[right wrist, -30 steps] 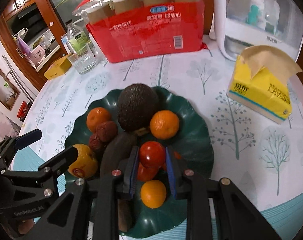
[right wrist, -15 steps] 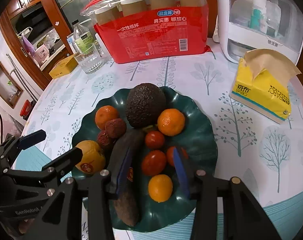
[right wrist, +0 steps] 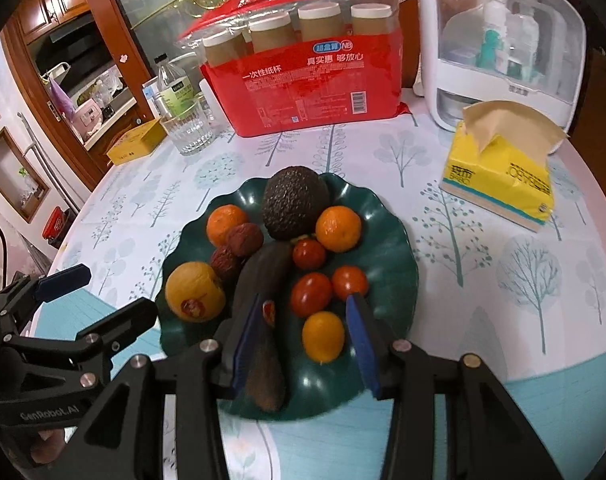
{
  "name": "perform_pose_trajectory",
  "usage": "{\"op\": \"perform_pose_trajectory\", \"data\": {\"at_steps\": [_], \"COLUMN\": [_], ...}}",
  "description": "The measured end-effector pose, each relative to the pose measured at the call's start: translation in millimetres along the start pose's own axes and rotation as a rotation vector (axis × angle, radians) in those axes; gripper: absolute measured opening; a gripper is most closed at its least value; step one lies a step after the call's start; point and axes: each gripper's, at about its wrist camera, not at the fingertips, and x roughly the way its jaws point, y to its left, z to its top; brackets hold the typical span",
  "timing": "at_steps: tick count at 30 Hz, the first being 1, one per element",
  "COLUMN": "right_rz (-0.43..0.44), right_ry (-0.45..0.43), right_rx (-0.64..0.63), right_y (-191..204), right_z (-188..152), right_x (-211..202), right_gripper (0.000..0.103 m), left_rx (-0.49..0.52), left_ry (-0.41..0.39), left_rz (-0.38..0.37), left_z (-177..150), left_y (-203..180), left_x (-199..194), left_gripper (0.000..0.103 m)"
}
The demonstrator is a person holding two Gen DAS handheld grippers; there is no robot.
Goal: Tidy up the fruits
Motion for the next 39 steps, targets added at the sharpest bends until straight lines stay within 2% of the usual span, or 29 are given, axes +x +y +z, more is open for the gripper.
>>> {"op": "perform_pose_trajectory", "data": {"at_steps": [6, 14, 17, 19, 21, 22, 25, 33, 39], "right_rz": [0.007, 0.009, -0.008, -0.018, -0.049, -0.078, -0.126, -0.163, -0.170], "right_ry": [-0.029, -0.063, -0.068, -0.088, -0.118, -0.136, -0.158, -0.181, -0.195], "right_rx": [0.041, 0.072, 0.117, 0.126, 0.109, 0.091, 0.063, 0.093, 0.090], "right_y": [2, 20, 27, 32, 37, 42, 49, 51, 55], "right_z": [-29, -91, -115, -129, -141, -147, -160, -175, -179], "right_x": [-36, -104, -134, -156, -172, -181, -196, -214, -221], "right_gripper": [0.044, 0.045, 0.052, 0.066, 0.074, 0.076, 0.076, 0.076, 0.076], "left_rx": [0.002, -0.038, -0.056, -0.055, -0.048, -0.046, -0.043, -0.041, -0.031], "left_ry": [-0.022, -0.057, -0.060, -0.079, -0.080, -0.083, -0.116, -0.175, -0.164], "left_rz": [-0.029, -0.031, -0.029, -0.036, -0.035, -0.032, -0.016, 0.023, 0.026], "left_z": [-38, -97, -117, -133, -144, -149, -160, -169, -174], "left_y": [-2, 7, 8, 6, 2, 0, -3, -8, -12], "left_x": [-43, -107, -133, -152, -163, -168, -181, -201, -202], "left_gripper": [0.098, 0.102, 0.102, 0.102, 0.102, 0.102, 0.102, 0.102, 0.102]}}
